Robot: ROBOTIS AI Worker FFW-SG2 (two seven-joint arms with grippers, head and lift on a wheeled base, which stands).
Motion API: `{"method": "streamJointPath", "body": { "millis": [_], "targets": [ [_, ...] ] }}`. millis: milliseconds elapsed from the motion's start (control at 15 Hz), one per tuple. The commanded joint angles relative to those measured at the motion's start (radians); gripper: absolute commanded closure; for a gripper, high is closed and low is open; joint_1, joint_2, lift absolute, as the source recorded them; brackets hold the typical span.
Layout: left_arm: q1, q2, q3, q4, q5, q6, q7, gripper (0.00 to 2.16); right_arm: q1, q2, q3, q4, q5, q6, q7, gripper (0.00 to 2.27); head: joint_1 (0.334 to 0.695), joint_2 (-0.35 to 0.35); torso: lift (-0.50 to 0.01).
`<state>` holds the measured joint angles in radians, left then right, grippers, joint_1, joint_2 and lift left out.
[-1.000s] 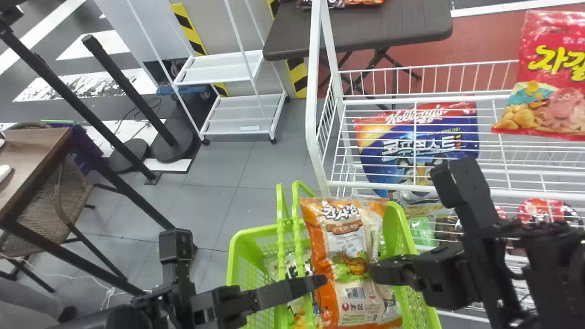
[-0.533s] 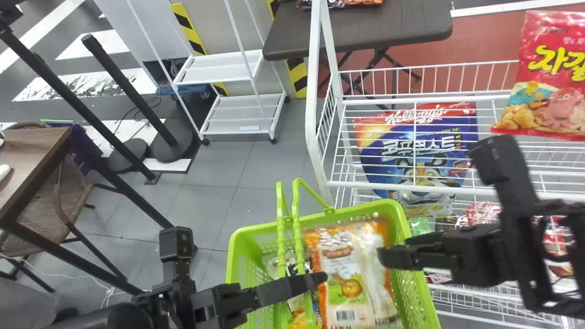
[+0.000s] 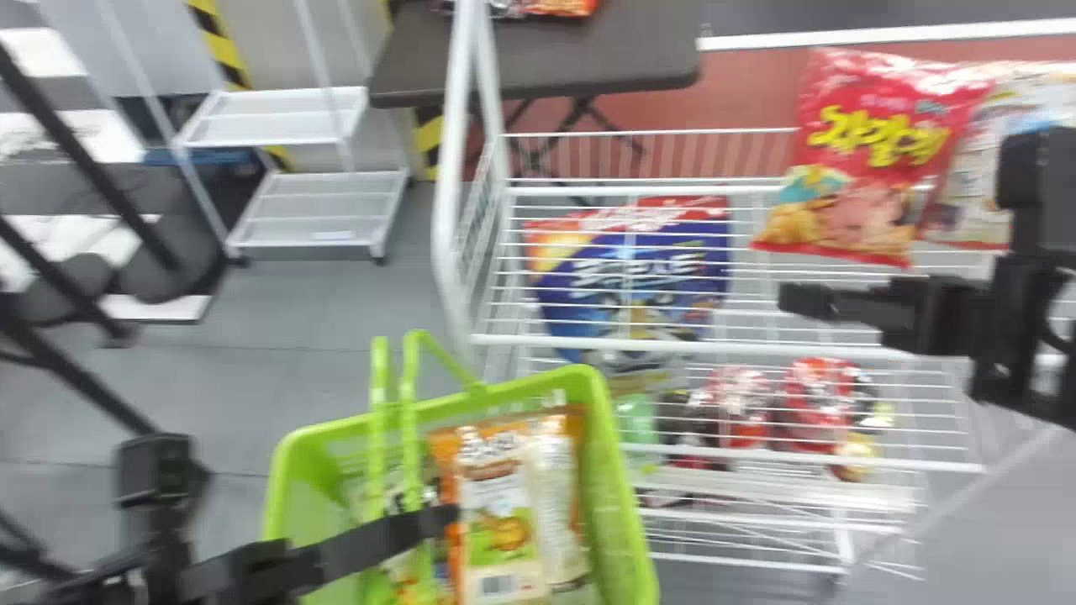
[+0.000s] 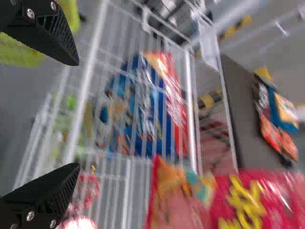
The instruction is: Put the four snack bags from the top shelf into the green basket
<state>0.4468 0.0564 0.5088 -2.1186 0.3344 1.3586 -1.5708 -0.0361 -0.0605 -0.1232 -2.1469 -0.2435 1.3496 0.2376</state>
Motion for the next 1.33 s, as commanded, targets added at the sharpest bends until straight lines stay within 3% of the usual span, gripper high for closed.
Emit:
{"method": "streamJointPath", "body": {
  "millis": [0,200,467,533,667,733,1133,1267],
  "targets": [
    [0.003,-0.001,-0.001,-0.003,0.000,0.003,-0.010,2.15,-0.080,-0.001,-0.038,0.156,0.059,-0.184,-0.001,0.05,0.695,0.003,0.000],
    [0.010,-0.003,0.004,-0.006,0.003,0.006,-0.010,2.15,-0.199,-0.001,-0.038,0.390,0.130,-0.384,-0.001,0.05,0.695,-0.078,0.000],
    [0.021,-0.004,0.010,-0.006,0.006,0.006,-0.010,2.15,-0.303,0.002,0.010,0.624,0.173,-0.516,-0.007,0.18,0.695,-0.102,0.000],
    [0.024,-0.004,0.016,-0.006,0.008,0.006,-0.010,2.15,-0.309,0.002,0.014,0.637,0.176,-0.516,-0.007,0.56,0.695,-0.095,0.000],
    [0.026,-0.004,0.022,-0.006,0.011,0.006,-0.010,2.15,-0.300,0.002,0.019,0.636,0.171,-0.510,-0.007,2.02,0.695,-0.085,0.000],
    [0.026,-0.004,0.022,-0.006,0.011,0.006,-0.010,2.15,-0.291,0.005,0.020,0.622,0.174,-0.494,-0.012,2.25,0.695,-0.080,0.000],
    [0.026,-0.004,0.020,-0.008,0.011,0.006,-0.010,2.15,-0.245,0.002,0.005,0.542,0.164,-0.507,-0.009,2.25,0.695,-0.077,0.000],
    [0.027,-0.006,0.022,-0.006,0.011,0.009,-0.010,2.15,-0.189,0.001,-0.013,0.440,0.076,-0.491,0.005,2.25,0.695,-0.081,0.000]
  ]
}}
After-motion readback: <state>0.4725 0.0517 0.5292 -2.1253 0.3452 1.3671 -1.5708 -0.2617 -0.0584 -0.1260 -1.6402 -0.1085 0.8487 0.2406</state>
